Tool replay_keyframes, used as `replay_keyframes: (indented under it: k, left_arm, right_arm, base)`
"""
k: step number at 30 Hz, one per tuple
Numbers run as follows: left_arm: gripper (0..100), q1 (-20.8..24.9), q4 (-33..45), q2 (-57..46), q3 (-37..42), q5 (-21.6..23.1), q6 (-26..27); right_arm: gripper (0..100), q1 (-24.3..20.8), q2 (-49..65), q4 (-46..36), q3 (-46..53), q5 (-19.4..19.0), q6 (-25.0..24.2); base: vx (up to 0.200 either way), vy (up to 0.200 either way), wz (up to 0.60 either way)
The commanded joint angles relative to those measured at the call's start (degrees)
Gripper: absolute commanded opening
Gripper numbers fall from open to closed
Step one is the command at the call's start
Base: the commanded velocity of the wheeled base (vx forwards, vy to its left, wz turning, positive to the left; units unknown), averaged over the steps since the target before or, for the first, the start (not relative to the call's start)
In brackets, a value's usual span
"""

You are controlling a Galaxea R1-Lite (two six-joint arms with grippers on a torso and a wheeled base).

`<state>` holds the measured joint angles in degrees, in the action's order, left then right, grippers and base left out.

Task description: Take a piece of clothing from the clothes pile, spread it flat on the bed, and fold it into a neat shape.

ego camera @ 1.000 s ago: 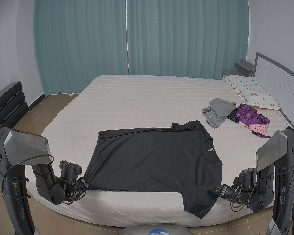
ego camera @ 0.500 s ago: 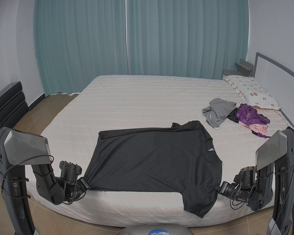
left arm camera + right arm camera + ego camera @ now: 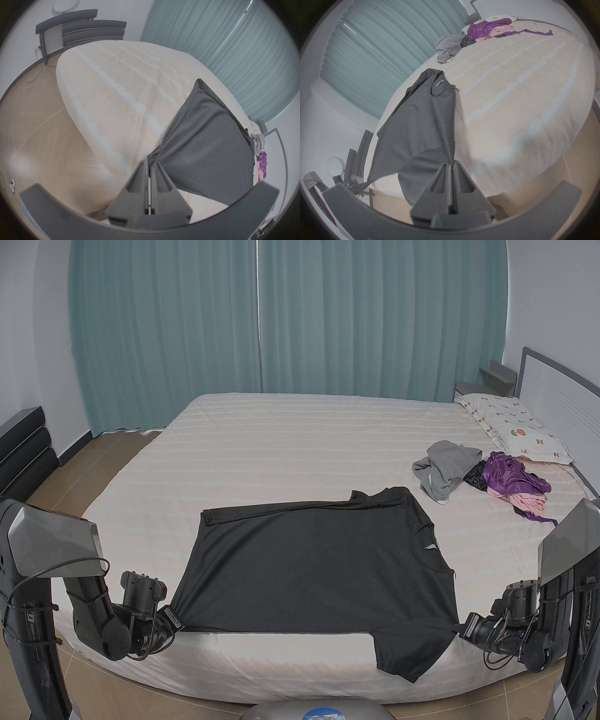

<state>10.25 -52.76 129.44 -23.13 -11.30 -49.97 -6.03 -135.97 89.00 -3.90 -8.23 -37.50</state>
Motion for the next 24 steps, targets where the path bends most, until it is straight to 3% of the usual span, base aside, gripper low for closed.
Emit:
replay_keyframes:
  k: [1,19,24]
  left_arm:
    - [0,-0.06,0.55,-0.5,0.54,-0.04,0.22]
    - [0,-1.73,0.73,-4.81,4.84,-0.04,7.17]
    - [0,-1.64,0.73,-4.28,6.34,-0.04,9.72]
  right_arm:
    - [0,0.67,1.33,0.73,2.23,-0.82,1.29]
    - [0,3.22,3.43,-0.41,3.9,-1.44,6.03]
    - [0,3.22,3.7,-5.6,3.9,-1.44,10.52]
  base:
    - [0.0,0.0,0.0]
    - [0.0,0.0,0.0]
    - [0.0,0.0,0.0]
